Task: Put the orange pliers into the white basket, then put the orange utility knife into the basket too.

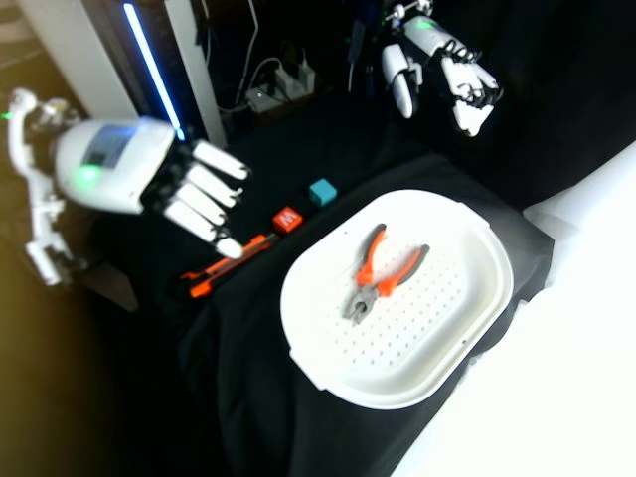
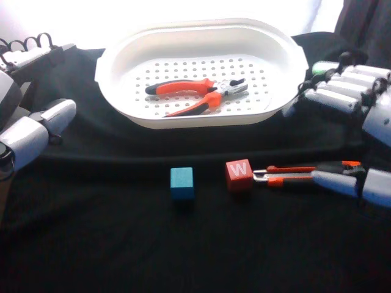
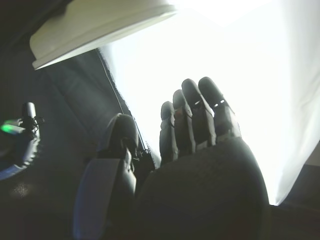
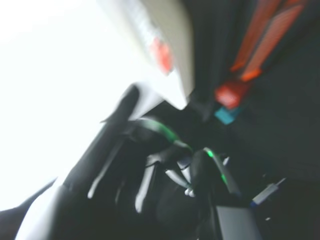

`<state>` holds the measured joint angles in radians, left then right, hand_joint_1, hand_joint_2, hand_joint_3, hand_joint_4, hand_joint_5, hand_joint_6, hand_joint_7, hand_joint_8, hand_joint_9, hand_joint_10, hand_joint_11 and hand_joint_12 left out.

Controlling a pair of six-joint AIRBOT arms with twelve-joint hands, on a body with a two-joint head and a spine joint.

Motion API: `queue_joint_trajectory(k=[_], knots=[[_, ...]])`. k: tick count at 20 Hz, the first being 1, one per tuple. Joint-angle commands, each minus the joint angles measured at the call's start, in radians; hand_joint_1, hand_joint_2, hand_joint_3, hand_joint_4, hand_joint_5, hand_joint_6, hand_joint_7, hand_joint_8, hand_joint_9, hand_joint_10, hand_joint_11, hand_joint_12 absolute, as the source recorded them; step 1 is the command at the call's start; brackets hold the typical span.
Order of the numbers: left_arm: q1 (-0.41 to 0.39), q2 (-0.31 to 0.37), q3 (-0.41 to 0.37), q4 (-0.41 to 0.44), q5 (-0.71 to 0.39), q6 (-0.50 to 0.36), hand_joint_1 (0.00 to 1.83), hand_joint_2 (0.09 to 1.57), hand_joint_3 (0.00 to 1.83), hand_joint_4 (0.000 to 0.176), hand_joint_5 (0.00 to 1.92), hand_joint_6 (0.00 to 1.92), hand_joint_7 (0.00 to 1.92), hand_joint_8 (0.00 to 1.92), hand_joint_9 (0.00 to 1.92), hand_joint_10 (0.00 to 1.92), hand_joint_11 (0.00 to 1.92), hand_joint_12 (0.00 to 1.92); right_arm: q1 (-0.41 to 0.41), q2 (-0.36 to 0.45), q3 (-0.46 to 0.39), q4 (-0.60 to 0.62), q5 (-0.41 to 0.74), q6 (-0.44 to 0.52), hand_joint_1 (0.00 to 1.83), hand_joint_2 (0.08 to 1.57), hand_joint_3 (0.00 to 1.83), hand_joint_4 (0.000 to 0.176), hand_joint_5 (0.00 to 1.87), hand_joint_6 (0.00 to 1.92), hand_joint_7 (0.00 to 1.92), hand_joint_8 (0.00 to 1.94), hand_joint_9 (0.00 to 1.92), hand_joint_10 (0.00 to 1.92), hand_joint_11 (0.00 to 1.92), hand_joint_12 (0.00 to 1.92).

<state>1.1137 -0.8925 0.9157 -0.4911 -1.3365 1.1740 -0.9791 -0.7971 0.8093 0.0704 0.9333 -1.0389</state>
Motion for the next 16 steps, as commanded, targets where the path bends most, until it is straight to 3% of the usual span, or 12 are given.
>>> queue_joint_trajectory(k=[1, 2, 3, 4, 6, 7, 9, 10, 12, 15, 16], knots=[[-0.003, 0.008, -0.001, 0.017, -0.130, -0.006, 0.54, 1.41, 0.00, 0.014, 0.36, 0.00, 0.40, 0.00, 0.26, 0.68, 0.00, 1.41, -0.004, 0.002, -0.006, 0.011, 0.119, 0.007, 0.59, 1.20, 0.00, 0.029, 0.07, 0.30, 0.11, 0.41, 0.02, 0.82, 0.00, 1.44], [-0.001, 0.008, -0.002, 0.014, -0.131, -0.006, 0.53, 1.40, 0.00, 0.017, 0.36, 0.01, 0.41, 0.01, 0.25, 0.68, 0.00, 1.42, -0.018, 0.002, -0.010, 0.022, 0.113, 0.007, 0.50, 1.20, 0.00, 0.040, 0.01, 0.11, 0.06, 0.19, 0.00, 0.46, 0.00, 1.09], [0.000, 0.008, -0.002, 0.012, -0.132, -0.006, 0.53, 1.40, 0.00, 0.020, 0.36, 0.01, 0.42, 0.01, 0.26, 0.69, 0.00, 1.35, -0.025, 0.002, -0.010, 0.028, 0.105, 0.007, 0.45, 1.16, 0.00, 0.024, 0.00, 0.02, 0.01, 0.04, 0.01, 0.14, 0.00, 0.74], [0.002, 0.008, -0.003, 0.010, -0.134, -0.006, 0.53, 1.40, 0.00, 0.019, 0.36, 0.01, 0.42, 0.01, 0.26, 0.70, 0.00, 1.34, -0.029, 0.002, -0.010, 0.033, 0.089, 0.007, 0.43, 1.14, 0.00, 0.000, 0.00, 0.00, 0.00, 0.01, 0.01, 0.05, 0.00, 0.55], [0.004, 0.008, -0.004, 0.008, -0.139, -0.006, 0.53, 1.40, 0.00, 0.012, 0.35, 0.00, 0.40, 0.00, 0.25, 0.71, 0.00, 1.36, -0.033, 0.001, -0.006, 0.040, 0.050, 0.007, 0.43, 1.14, 0.00, 0.000, 0.00, 0.00, 0.03, 0.00, 0.06, 0.03, 0.00, 0.38], [0.005, 0.008, -0.004, 0.007, -0.140, -0.006, 0.53, 1.40, 0.00, 0.012, 0.35, 0.00, 0.40, 0.00, 0.25, 0.71, 0.00, 1.36, -0.037, 0.000, -0.002, 0.046, 0.034, 0.007, 0.43, 1.14, 0.00, 0.000, 0.00, 0.00, 0.03, 0.00, 0.06, 0.03, 0.00, 0.38], [0.005, 0.008, -0.004, 0.005, -0.140, -0.006, 0.53, 1.41, 0.00, 0.016, 0.34, 0.00, 0.38, 0.00, 0.24, 0.70, 0.00, 1.39, -0.043, -0.008, 0.007, 0.059, 0.011, 0.007, 0.44, 1.13, 0.00, 0.000, 0.02, 0.00, 0.10, 0.01, 0.15, 0.07, 0.00, 0.66], [0.006, 0.008, -0.005, 0.005, -0.140, -0.006, 0.54, 1.41, 0.00, 0.037, 0.35, 0.01, 0.40, 0.01, 0.22, 0.74, 0.00, 1.40, -0.047, -0.013, 0.011, 0.066, -0.002, 0.007, 0.52, 1.13, 0.00, 0.000, 0.03, 0.00, 0.10, 0.00, 0.15, 0.07, 0.00, 0.76], [0.007, 0.008, -0.005, 0.004, -0.140, -0.006, 0.56, 1.41, 0.00, 0.044, 0.36, 0.01, 0.41, 0.01, 0.18, 0.80, 0.00, 1.41, -0.055, -0.021, 0.018, 0.075, -0.022, 0.007, 0.56, 1.12, 0.00, 0.000, 0.03, 0.00, 0.10, 0.00, 0.12, 0.08, 0.00, 0.68], [0.008, 0.008, -0.005, 0.001, -0.140, -0.006, 0.55, 1.42, 0.00, 0.030, 0.34, 0.00, 0.37, 0.00, 0.20, 0.79, 0.00, 1.38, -0.064, -0.030, 0.023, 0.085, -0.041, 0.006, 0.53, 1.13, 0.00, 0.000, 0.03, 0.00, 0.08, 0.00, 0.11, 0.08, 0.00, 0.63], [0.008, 0.008, -0.005, 0.001, -0.140, -0.006, 0.55, 1.42, 0.00, 0.017, 0.32, 0.00, 0.37, 0.00, 0.21, 0.77, 0.00, 1.34, -0.065, -0.034, 0.025, 0.088, -0.047, 0.006, 0.51, 1.15, 0.00, 0.000, 0.03, 0.00, 0.08, 0.00, 0.10, 0.08, 0.00, 0.57]])
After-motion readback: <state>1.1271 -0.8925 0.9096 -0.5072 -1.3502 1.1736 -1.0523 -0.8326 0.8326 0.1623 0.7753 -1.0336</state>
